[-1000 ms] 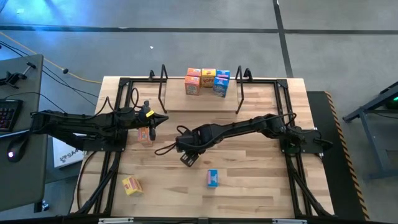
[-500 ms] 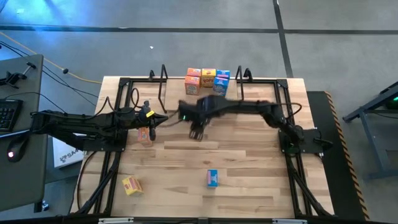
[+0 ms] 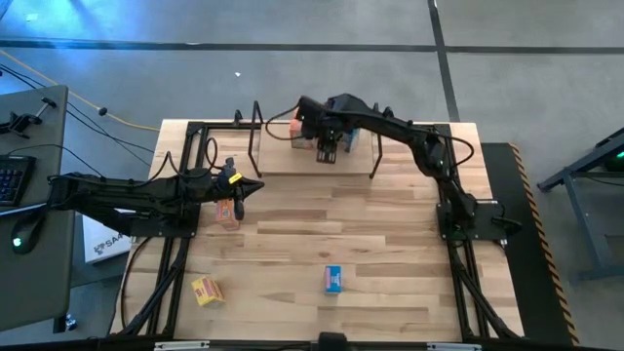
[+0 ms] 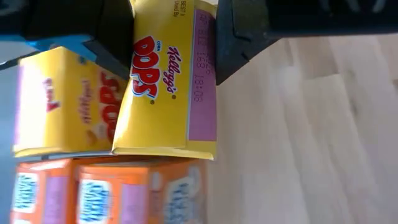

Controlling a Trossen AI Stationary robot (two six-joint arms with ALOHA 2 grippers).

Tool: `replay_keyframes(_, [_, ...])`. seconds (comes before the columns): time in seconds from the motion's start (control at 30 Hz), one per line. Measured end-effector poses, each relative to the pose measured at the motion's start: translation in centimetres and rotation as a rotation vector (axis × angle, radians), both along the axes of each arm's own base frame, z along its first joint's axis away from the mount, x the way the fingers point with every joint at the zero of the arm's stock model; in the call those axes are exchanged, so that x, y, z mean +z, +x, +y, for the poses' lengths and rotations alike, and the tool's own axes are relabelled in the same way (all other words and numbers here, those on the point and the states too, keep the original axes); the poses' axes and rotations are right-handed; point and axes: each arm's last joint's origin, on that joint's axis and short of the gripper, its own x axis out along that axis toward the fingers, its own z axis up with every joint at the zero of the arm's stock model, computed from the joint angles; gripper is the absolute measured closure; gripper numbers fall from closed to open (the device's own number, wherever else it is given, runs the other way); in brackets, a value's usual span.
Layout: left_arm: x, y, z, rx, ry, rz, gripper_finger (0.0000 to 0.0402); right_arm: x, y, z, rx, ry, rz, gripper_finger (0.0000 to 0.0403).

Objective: Stack cereal on shelf
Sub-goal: Put the top yellow cereal box aligned with the other yellow cereal box on the shelf

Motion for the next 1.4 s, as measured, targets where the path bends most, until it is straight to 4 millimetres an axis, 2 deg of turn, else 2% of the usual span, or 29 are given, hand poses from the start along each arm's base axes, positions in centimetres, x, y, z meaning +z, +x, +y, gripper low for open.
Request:
replay_keyframes(0.17, [0.0,0.0,0.0,0.000,0.000,0.000,0.0394,0.1,-0.2,-1.0,0.013,0.009,-0.027,0.0257])
replay_keyframes(0.43, [0.0,0.0,0.0,0.000,0.001,-0.001,0.0394,0.1,0.2,-0.3,-0.024,0.036,-0.056,0.0257])
replay_keyframes(0.63, [0.0,0.0,0.0,0.001,-0.004,-0.002,0.0394,0.1,0.1,-0.5,-0.065,0.025,-0.059,0.0255])
replay_keyframes(1.2, [0.1,0.0,0.0,0.002,-0.007,-0.011,0.0394,0.1,-0.5,-2.0,-0.072,0.047,-0.066,0.0198])
replay_keyframes(1.4, [0.1,0.0,0.0,0.001,-0.007,-0.010,0.0394,0.4,-0.4,-2.3,-0.081,0.014,-0.093,0.0192])
